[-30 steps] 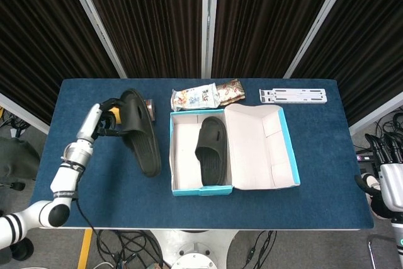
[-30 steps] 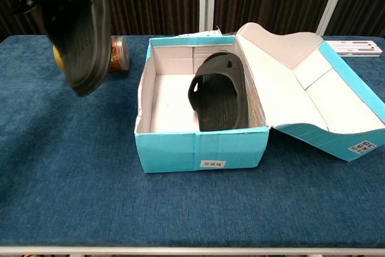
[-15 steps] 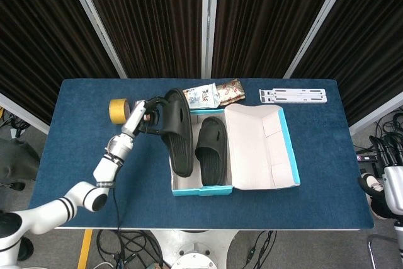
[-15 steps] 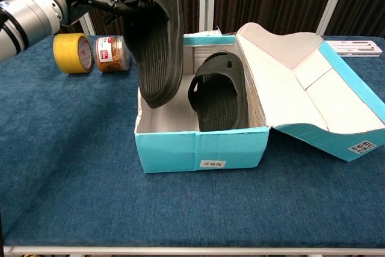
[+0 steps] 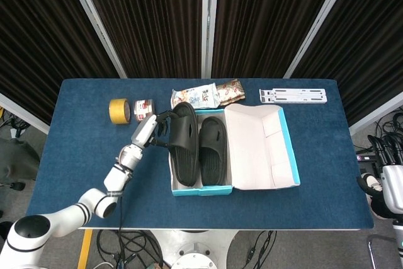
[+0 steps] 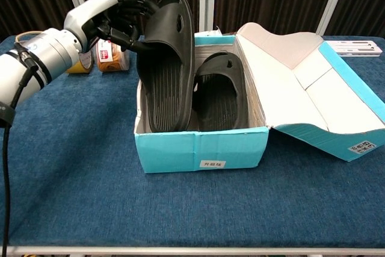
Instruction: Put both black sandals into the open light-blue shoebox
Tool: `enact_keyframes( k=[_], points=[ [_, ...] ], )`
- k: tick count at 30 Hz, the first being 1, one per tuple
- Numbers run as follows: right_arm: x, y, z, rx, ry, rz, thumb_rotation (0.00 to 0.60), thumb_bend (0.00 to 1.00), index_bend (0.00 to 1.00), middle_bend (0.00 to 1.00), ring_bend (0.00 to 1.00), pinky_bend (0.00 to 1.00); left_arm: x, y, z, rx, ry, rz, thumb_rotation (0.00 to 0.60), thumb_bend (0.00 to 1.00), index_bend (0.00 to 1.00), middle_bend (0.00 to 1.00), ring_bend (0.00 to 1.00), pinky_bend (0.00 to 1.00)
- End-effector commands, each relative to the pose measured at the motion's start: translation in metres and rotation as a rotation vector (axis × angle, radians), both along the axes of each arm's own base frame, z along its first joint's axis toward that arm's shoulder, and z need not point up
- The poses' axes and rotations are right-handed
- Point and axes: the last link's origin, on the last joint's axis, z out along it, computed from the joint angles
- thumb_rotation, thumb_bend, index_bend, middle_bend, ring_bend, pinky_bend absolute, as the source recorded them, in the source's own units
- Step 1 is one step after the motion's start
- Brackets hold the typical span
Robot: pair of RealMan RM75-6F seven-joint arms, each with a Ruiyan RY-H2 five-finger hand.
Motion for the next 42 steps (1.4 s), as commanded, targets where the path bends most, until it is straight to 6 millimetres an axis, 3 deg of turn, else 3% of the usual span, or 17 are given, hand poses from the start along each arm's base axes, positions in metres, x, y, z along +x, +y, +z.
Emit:
enact_keyframes(
  k=[1,6,25,29,31,35,38,42],
  points=[
    [0.000,0.000,0.000,0.002,-0.001,0.000,0.600,0.11,0.01,0.13,0.02,0.12,-0.002,-0.002,-0.006,-0.078,-0.006,0.053,0.600,0.05,0.48,0.46,0.70,0.72],
    [-0.001,0.000,0.000,0.001,-0.001,-0.003,0.600,0.11,0.01,0.13,0.02,0.12,-0.005,-0.002,-0.008,-0.129,0.022,0.100,0.600,0.05,0.47,0.47,0.71,0.66],
    [-0.001,0.000,0.000,0.003,-0.005,-0.005,0.600,0.11,0.01,0.13,0.02,0.12,-0.005,-0.007,-0.032,-0.232,0.212,0.127,0.600,0.04,0.42,0.47,0.72,0.66],
    [-0.002,0.001,0.001,0.001,-0.006,-0.008,0.600,0.11,0.01,0.13,0.02,0.12,-0.005,-0.009,-0.034,-0.240,0.257,0.117,0.600,0.04,0.35,0.42,0.70,0.63],
    [-0.003,0.002,0.001,-0.001,-0.007,-0.009,0.600,0.11,0.01,0.13,0.02,0.12,-0.003,-0.011,-0.033,-0.243,0.277,0.099,0.600,0.04,0.28,0.35,0.62,0.60],
    [-0.003,0.002,0.002,-0.001,-0.009,-0.006,0.600,0.11,0.01,0.13,0.02,0.12,0.001,-0.014,-0.026,-0.183,0.362,0.024,0.600,0.04,0.17,0.16,0.17,0.50],
    [-0.004,0.003,0.002,-0.002,-0.012,-0.006,0.600,0.11,0.01,0.13,0.02,0.12,0.006,-0.016,-0.019,-0.126,0.419,-0.023,0.600,0.04,0.16,0.11,0.08,0.43],
    [-0.004,0.005,0.003,-0.005,-0.015,-0.005,0.600,0.12,0.01,0.13,0.02,0.13,0.013,-0.020,-0.005,-0.108,0.479,-0.075,0.600,0.04,0.15,0.10,0.06,0.39]
  ],
)
